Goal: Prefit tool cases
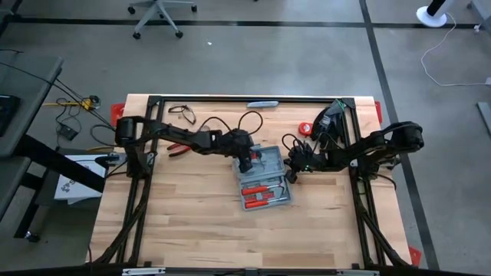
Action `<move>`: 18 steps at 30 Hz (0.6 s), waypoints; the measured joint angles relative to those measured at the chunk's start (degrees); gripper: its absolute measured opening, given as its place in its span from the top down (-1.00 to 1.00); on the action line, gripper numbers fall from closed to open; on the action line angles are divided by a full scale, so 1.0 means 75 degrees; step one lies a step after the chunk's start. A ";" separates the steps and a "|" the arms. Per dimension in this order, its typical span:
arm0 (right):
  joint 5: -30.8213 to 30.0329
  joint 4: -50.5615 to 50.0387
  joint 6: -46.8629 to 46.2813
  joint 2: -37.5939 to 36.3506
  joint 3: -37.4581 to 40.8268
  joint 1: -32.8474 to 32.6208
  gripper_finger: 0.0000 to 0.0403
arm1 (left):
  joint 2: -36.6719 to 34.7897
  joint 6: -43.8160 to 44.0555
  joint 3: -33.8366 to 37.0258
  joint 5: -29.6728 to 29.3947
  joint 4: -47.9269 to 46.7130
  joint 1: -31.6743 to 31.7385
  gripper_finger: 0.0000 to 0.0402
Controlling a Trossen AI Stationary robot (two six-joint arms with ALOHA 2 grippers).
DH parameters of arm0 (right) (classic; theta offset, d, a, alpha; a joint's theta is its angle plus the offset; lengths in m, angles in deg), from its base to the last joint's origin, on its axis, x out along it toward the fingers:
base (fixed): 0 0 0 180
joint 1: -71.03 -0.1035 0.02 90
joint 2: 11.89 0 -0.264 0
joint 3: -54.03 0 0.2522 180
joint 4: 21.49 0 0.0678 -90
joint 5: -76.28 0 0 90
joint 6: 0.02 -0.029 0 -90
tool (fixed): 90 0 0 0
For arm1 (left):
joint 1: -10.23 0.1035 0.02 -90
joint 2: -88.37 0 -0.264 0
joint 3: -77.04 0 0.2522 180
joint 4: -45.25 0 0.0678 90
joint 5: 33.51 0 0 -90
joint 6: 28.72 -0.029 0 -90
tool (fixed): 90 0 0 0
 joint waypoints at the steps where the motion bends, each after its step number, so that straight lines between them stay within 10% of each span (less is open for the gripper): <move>1: -0.0002 -0.0009 0.0037 -0.0009 0.0000 0.0000 1.00 | -0.0119 -0.0058 0.0001 -0.0039 -0.0158 -0.0010 1.00; 18: -0.0337 -0.0247 0.0376 -0.0023 -0.0003 -0.0106 1.00 | -0.1815 -0.0219 0.0006 -0.1901 -0.4873 0.0369 1.00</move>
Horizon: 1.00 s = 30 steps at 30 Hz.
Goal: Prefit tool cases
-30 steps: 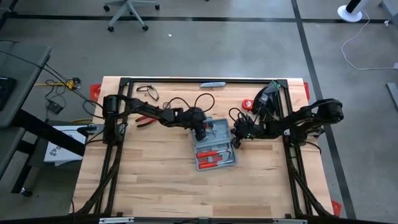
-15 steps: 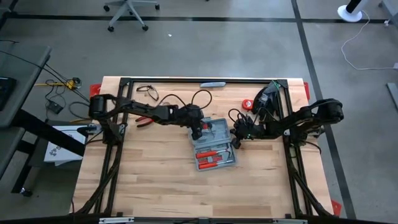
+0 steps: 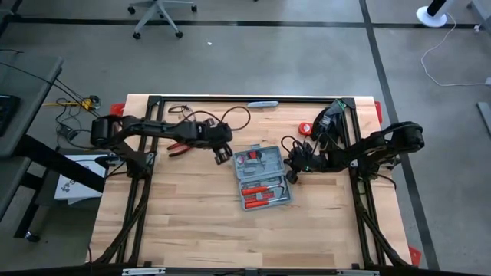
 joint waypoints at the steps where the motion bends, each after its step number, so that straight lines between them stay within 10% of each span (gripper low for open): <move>1: -0.0022 -0.0008 0.0006 0.0000 0.0000 -0.0042 1.00 | 0.0003 -0.0050 0.0002 0.0017 -0.0127 0.0127 1.00; 14: -0.0782 -0.0311 -0.0193 0.0000 0.0006 -0.0690 1.00 | 0.0057 -0.0380 0.0128 0.1023 -0.0685 0.2210 0.54; 30: -0.1307 -0.0469 -0.0412 0.0003 0.0009 -0.1100 1.00 | 0.0954 -0.0526 0.0125 0.0654 -0.0677 0.2388 0.28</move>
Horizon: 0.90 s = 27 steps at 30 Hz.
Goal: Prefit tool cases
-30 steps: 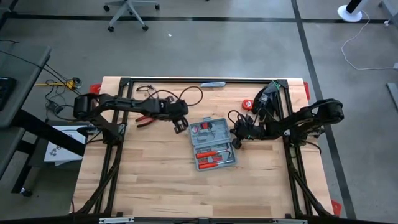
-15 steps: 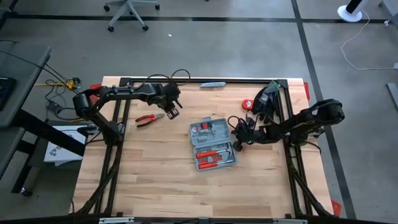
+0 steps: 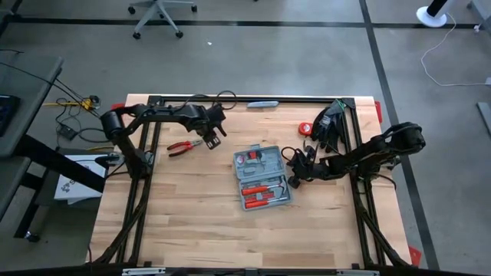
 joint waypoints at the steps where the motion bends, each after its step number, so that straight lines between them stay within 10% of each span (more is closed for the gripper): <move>1: 0.0000 0.0002 -0.0002 0.0000 0.0000 0.0000 1.00 | 0.0068 0.0000 0.0000 -0.0093 -0.0003 0.0000 0.28; 9: -0.0026 -0.0004 -0.0069 0.0000 0.0003 -0.0029 1.00 | 0.0374 0.0074 -0.0003 -0.0259 -0.0017 -0.0003 0.34; 17: -0.0026 -0.0009 -0.0087 0.0000 0.0003 -0.0026 1.00 | 0.0421 0.0146 -0.0009 -0.0496 0.0001 0.0076 0.94; 27: -0.0026 -0.0187 -0.0084 -0.0003 -0.0006 -0.0029 1.00 | 0.0228 0.0505 -0.0085 0.0288 0.0086 -0.0194 0.98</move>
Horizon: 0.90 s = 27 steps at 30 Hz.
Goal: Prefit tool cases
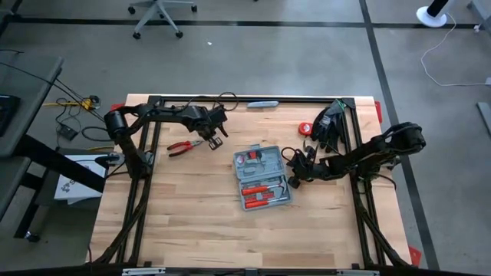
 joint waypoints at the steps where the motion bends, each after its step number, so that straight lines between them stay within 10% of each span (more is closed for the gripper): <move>1: -0.0017 -0.0020 0.0000 0.0000 -0.0003 0.0000 1.00 | -0.0011 0.0055 -0.0040 0.0207 0.0058 -0.0156 0.98; 27: -0.0128 -0.0076 0.0026 0.0000 0.0006 0.0000 1.00 | 0.0400 0.0898 -0.0999 0.1025 0.2172 -0.3231 1.00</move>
